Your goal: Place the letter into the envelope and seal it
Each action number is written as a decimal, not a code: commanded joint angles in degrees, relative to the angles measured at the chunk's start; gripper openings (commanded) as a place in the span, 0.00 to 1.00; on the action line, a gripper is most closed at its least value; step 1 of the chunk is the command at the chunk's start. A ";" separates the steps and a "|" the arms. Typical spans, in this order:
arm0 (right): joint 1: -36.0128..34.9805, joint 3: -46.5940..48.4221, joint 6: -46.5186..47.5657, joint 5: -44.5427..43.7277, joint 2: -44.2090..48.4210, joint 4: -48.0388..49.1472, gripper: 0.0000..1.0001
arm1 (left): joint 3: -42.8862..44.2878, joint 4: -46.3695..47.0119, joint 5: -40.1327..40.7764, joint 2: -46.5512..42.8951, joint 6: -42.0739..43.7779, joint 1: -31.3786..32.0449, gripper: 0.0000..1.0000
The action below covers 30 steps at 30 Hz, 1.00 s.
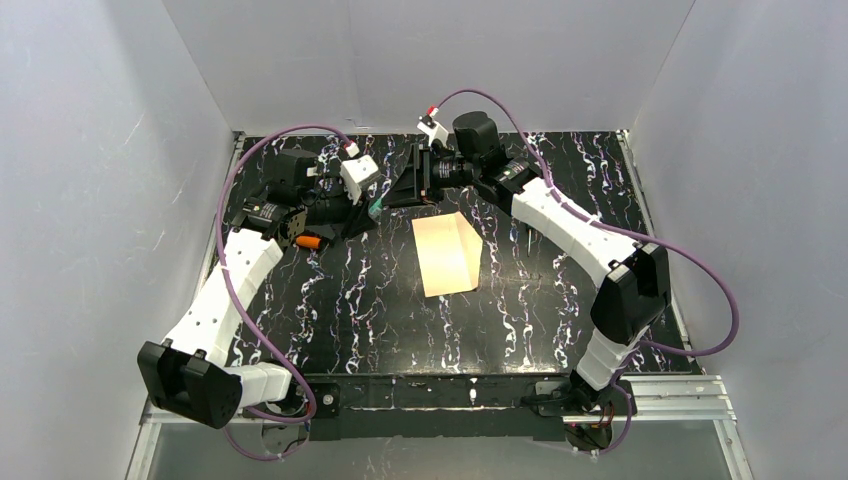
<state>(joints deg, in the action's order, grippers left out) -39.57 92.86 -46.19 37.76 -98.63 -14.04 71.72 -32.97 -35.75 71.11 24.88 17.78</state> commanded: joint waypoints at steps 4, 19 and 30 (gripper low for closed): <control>-0.07 1.58 0.09 0.52 0.83 2.26 0.50 | 0.21 -0.04 -2.16 -2.16 0.78 0.06 0.00; 0.41 1.86 0.44 0.27 -0.42 2.34 0.07 | 1.13 -1.53 0.28 -1.46 0.26 0.06 0.16; 0.49 -1.24 -1.11 2.24 1.36 5.60 0.01 | -1.21 8.14 -5.97 0.72 -8.12 0.04 0.55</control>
<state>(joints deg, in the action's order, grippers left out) -39.38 91.94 -46.57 38.13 -99.04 -11.73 70.43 -25.80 -38.06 71.09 17.47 17.76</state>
